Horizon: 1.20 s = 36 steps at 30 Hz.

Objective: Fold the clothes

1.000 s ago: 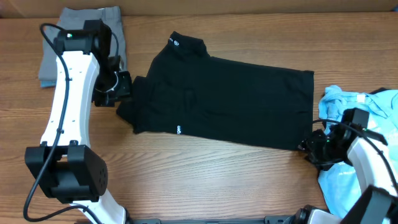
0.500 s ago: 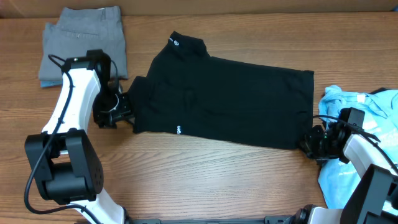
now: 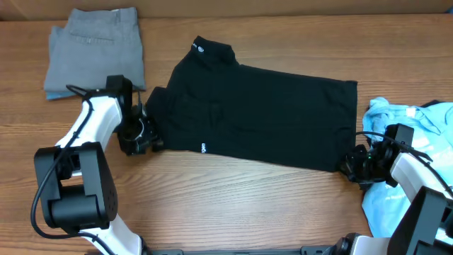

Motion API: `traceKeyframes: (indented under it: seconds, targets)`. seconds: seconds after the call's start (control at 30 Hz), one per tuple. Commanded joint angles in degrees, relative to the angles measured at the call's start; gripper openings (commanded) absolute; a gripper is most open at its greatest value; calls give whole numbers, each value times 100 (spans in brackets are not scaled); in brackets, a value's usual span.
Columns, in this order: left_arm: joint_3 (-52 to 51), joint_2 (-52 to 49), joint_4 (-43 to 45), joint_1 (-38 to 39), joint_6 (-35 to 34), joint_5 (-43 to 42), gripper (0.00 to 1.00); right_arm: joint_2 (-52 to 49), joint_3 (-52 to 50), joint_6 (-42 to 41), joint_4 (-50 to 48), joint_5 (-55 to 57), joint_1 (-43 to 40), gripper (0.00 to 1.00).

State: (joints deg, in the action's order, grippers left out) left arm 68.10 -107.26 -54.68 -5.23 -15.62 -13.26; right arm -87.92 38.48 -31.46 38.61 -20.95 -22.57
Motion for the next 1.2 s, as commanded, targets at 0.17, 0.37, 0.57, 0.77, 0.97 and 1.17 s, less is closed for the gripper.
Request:
traceKeyframes:
  seconds: [0.17, 0.37, 0.57, 0.77, 0.97, 1.17]
  targets:
    - [-557, 50, 933, 0, -243, -105, 43, -173, -140, 149, 48, 247, 0, 14]
    - [-560, 50, 979, -13, -262, 37, 4, -170, -125, 308, 44, 330, 0, 15]
    - [-557, 92, 365, -407, -269, 302, 4, 199, -15, 468, 442, 498, 0, 15]
    - [-557, 396, -402, -1110, -260, 800, 4, 780, -15, 400, 1294, 461, 0, 12]
    - [-557, 848, -874, -1672, -258, 1272, 4, 1189, -15, 400, 1880, 437, 0, 12]
    - [-575, 957, -1504, -1797, -219, 1532, 4, 1521, -15, 407, 2157, 396, 0, 13]
